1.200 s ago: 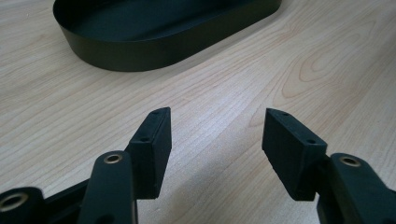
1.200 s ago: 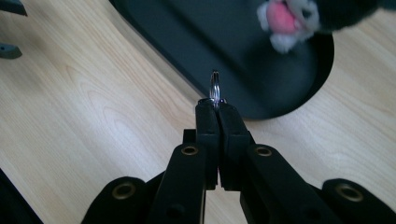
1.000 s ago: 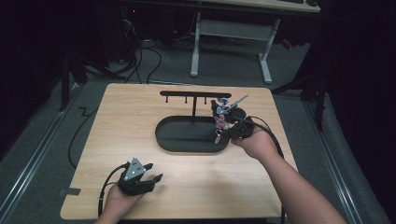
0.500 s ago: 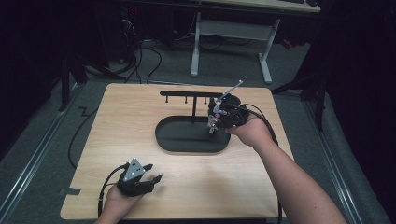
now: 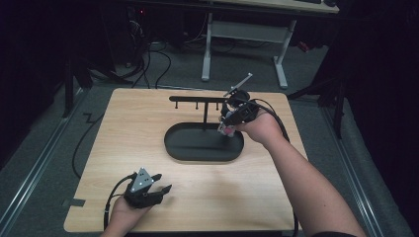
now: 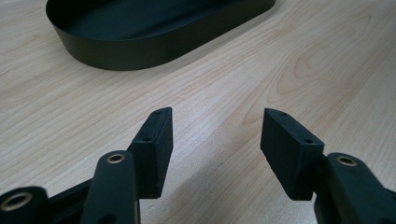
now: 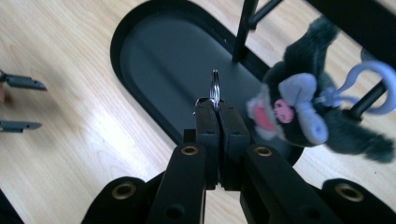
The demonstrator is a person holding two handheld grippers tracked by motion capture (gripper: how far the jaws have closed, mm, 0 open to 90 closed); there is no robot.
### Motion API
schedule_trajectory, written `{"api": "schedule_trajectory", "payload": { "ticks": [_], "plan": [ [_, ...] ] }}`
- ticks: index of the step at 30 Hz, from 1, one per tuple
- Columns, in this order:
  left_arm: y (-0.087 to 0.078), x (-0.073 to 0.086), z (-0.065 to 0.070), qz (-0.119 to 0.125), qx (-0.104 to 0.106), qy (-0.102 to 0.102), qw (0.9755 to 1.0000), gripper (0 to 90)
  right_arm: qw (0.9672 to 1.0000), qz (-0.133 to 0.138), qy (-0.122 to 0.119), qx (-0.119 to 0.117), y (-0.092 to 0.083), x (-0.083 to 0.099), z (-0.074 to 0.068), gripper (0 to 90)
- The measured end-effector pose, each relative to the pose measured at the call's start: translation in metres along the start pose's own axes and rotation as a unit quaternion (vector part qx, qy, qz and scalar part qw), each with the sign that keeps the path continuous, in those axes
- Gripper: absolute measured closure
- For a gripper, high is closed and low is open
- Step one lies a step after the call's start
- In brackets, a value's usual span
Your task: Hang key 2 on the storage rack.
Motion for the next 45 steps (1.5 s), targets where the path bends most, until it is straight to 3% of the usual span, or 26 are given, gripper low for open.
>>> {"api": "schedule_trajectory", "payload": {
  "ticks": [12, 26, 34, 45],
  "plan": [
    [-0.001, 0.0, 0.0, 0.001, 0.001, 0.001, 1.0, 45.6, 0.9999, 0.011, 0.003, -0.001, 0.007, -0.026, 0.006, 89.1],
    [0.001, 0.001, 0.003, -0.002, 0.006, 0.002, 1.0, 45.9, 0.9994, 0.023, 0.025, -0.005, 0.01, -0.031, 0.024, 88.9],
    [0.001, 0.001, 0.004, -0.005, 0.009, 0.006, 0.9999, 46.0, 0.9992, 0.028, 0.027, 0.012, 0.014, -0.04, 0.035, 88.3],
    [0.001, 0.001, 0.004, -0.003, 0.01, 0.006, 0.9999, 46.1, 0.9984, 0.04, 0.035, 0.021, 0.013, -0.04, 0.036, 82.8]
  ]
}}
Point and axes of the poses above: each handheld gripper's, and its own axes: y roughly forward along the jaws, x roughly out of its underside, z roughly to its right, the point moved 7 cm from there along y, roughly forward along the jaws, and after that the axes turned 5 degrees about -x, right-handed, at the moved point
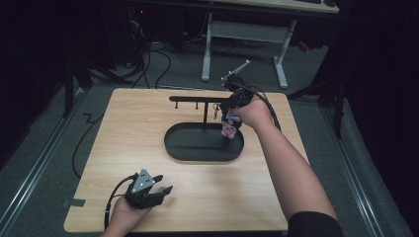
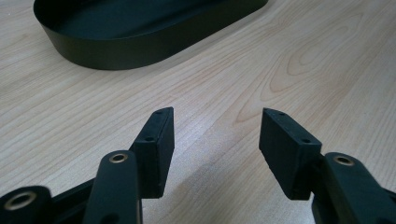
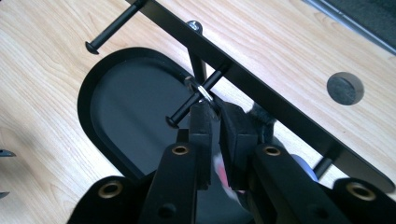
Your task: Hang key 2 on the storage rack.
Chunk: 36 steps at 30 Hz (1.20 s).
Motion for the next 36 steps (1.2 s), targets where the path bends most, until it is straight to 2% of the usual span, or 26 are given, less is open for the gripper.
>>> {"api": "schedule_trajectory", "payload": {
  "ticks": [6, 10, 13, 15, 25, 28, 30, 31, 32, 34, 36],
  "plan": [
    [0.0, 0.0, -0.001, 0.0, -0.001, 0.0, 1.0, 46.0, 0.9999, 0.015, 0.007, 0.001, -0.012, 0.01, -0.003, 80.1],
    [0.001, -0.001, 0.0, -0.001, -0.001, 0.002, 1.0, 45.8, 0.9997, 0.022, 0.012, -0.003, -0.017, 0.024, -0.007, 77.1],
    [0.002, -0.001, 0.001, 0.0, -0.001, 0.0, 1.0, 45.6, 0.9994, 0.032, 0.012, -0.005, -0.018, 0.042, -0.007, 72.0],
    [0.002, -0.001, 0.001, -0.001, 0.0, 0.001, 1.0, 45.6, 0.9993, 0.034, 0.013, -0.006, -0.018, 0.045, -0.007, 71.6],
    [0.005, 0.0, 0.003, -0.003, 0.004, 0.002, 1.0, 45.3, 0.9983, 0.05, 0.023, -0.015, -0.008, 0.101, -0.002, 62.6],
    [0.005, 0.0, 0.003, -0.004, 0.005, 0.004, 1.0, 45.3, 0.998, 0.054, 0.024, -0.019, -0.006, 0.11, -0.001, 61.6],
    [0.006, 0.001, 0.004, -0.006, 0.006, 0.007, 0.9999, 45.1, 0.9977, 0.061, 0.024, -0.016, -0.005, 0.124, 0.0, 58.8],
    [0.006, 0.001, 0.004, -0.007, 0.008, 0.006, 0.9999, 45.1, 0.9977, 0.061, 0.024, -0.016, -0.005, 0.124, 0.0, 58.8],
    [0.007, 0.002, 0.005, -0.007, 0.009, 0.006, 0.9999, 45.1, 0.9973, 0.067, 0.025, -0.015, -0.004, 0.134, 0.0, 56.6],
    [0.007, 0.003, 0.005, -0.008, 0.009, 0.006, 0.9999, 45.1, 0.9972, 0.068, 0.025, -0.015, -0.004, 0.139, 0.0, 55.3],
    [0.007, 0.004, 0.005, -0.01, 0.01, 0.005, 0.9999, 45.1, 0.9968, 0.076, 0.022, -0.007, -0.003, 0.15, 0.001, 53.6]
  ]
}}
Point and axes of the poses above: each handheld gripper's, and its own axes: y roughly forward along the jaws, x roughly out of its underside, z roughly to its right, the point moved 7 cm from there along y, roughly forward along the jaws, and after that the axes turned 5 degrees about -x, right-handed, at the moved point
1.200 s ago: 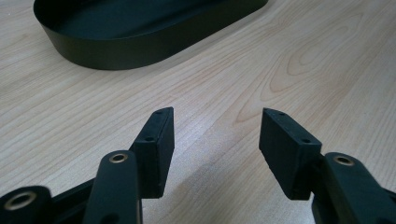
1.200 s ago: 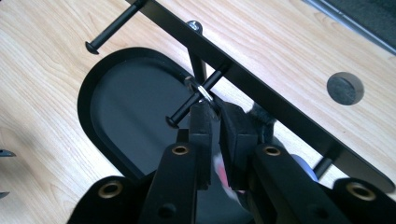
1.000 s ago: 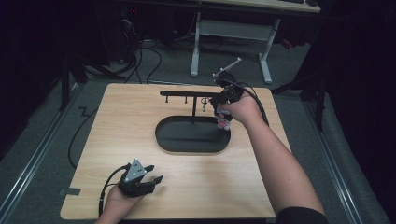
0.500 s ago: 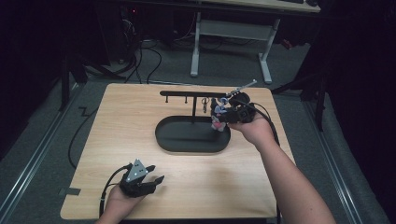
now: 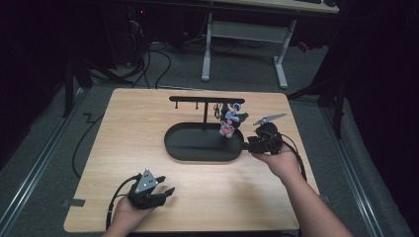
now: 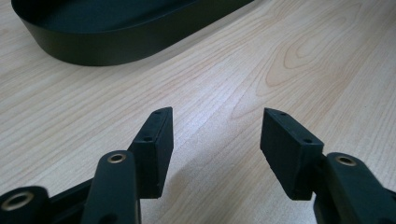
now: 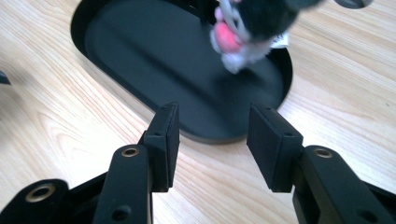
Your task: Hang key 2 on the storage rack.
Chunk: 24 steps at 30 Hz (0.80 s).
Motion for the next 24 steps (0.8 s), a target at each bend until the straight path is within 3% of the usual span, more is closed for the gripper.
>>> {"api": "schedule_trajectory", "payload": {
  "ticks": [2, 3, 4, 9, 10, 11, 12, 13, 17, 24],
  "plan": [
    [-0.001, 0.0, 0.001, 0.0, 0.001, 0.002, 1.0, 45.1, 0.9998, 0.006, -0.002, 0.017, -0.001, 0.018, 0.002, 48.9],
    [-0.001, 0.0, 0.001, 0.0, 0.001, 0.002, 1.0, 45.1, 0.9998, 0.006, -0.002, 0.017, -0.001, 0.018, 0.002, 48.9],
    [-0.001, -0.001, 0.001, 0.001, 0.001, 0.001, 1.0, 45.1, 0.9996, 0.02, -0.002, 0.02, -0.001, 0.03, 0.004, 45.8],
    [0.001, -0.004, 0.003, 0.005, 0.002, 0.002, 1.0, 44.8, 0.9989, 0.038, 0.011, 0.025, 0.0, 0.057, 0.009, 42.5],
    [0.002, -0.004, 0.004, 0.004, 0.003, 0.004, 1.0, 44.7, 0.9985, 0.044, 0.011, 0.031, 0.001, 0.07, 0.01, 41.5],
    [0.002, -0.004, 0.004, 0.003, 0.003, 0.006, 1.0, 44.7, 0.9985, 0.044, 0.011, 0.031, 0.001, 0.07, 0.01, 41.5],
    [0.002, -0.005, 0.005, 0.004, 0.003, 0.008, 1.0, 44.7, 0.9976, 0.057, 0.013, 0.037, 0.001, 0.084, 0.01, 40.7],
    [0.003, -0.005, 0.005, 0.005, 0.004, 0.009, 0.9999, 44.7, 0.9976, 0.057, 0.013, 0.037, 0.001, 0.084, 0.01, 40.7],
    [0.004, -0.008, 0.008, 0.009, 0.006, 0.012, 0.9999, 44.5, 0.9951, 0.082, 0.023, 0.051, 0.003, 0.117, 0.015, 35.6],
    [0.009, -0.016, 0.016, 0.017, 0.009, 0.022, 0.9996, 43.4, 0.9894, 0.128, 0.03, 0.063, -0.001, 0.153, 0.016, 24.7]
  ]
}}
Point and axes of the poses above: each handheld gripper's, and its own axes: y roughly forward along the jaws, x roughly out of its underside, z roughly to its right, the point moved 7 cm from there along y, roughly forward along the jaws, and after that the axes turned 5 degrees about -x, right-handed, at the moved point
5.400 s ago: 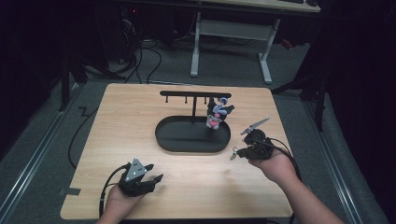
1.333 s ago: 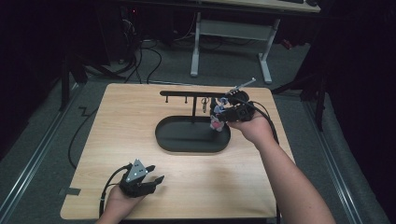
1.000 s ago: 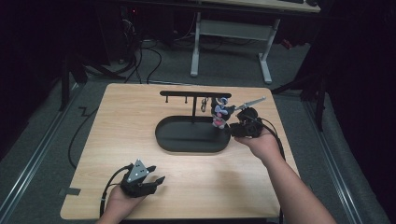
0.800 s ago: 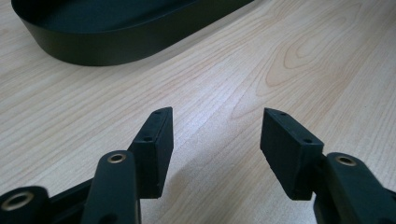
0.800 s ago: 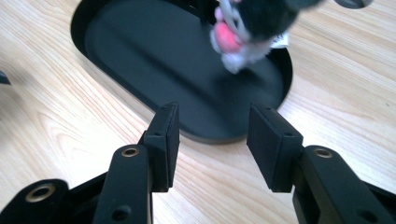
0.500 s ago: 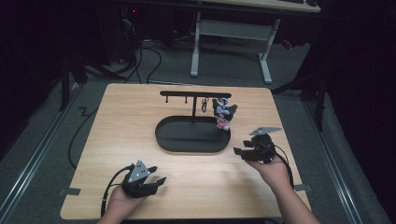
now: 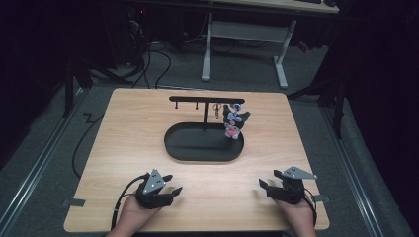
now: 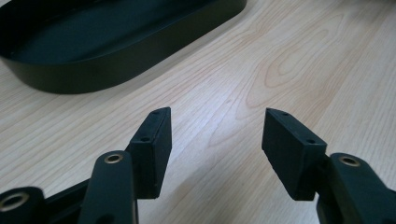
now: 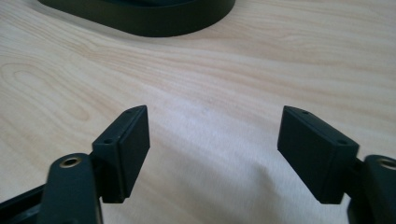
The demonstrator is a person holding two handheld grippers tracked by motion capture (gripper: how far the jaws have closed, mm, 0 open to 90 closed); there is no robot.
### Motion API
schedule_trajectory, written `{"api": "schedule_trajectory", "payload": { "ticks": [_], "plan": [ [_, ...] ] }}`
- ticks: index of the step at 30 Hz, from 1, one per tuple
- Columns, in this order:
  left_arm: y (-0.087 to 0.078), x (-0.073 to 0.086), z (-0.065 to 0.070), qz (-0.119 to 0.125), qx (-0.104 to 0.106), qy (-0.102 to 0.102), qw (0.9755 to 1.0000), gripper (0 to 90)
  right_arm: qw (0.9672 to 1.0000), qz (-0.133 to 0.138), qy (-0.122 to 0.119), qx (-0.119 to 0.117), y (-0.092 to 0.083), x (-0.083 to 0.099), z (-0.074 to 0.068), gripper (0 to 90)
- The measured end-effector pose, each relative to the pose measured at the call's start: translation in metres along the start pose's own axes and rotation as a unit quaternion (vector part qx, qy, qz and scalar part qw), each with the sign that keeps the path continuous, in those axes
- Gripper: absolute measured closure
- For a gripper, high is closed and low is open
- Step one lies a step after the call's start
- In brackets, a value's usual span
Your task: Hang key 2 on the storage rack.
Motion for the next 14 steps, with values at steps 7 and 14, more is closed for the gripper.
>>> {"api": "schedule_trajectory", "payload": {
  "ticks": [7, 14],
  "plan": [
    [0.006, 0.0, 0.009, -0.007, 0.012, 0.009, 0.9999, 43.1, 0.9999, 0.005, 0.001, 0.016, -0.011, 0.007, 0.007, 21.1],
    [-0.003, -0.003, 0.005, 0.001, 0.006, 0.02, 0.9998, 42.8, 0.9998, -0.001, -0.008, 0.02, -0.006, 0.009, 0.006, 19.7]
  ]
}}
Point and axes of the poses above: each handheld gripper's, and its own axes: y roughly forward along the jaws, x roughly out of its underside, z roughly to its right, the point moved 7 cm from there along y, roughly forward along the jaws, and after that the axes turned 5 degrees about -x, right-handed, at the moved point
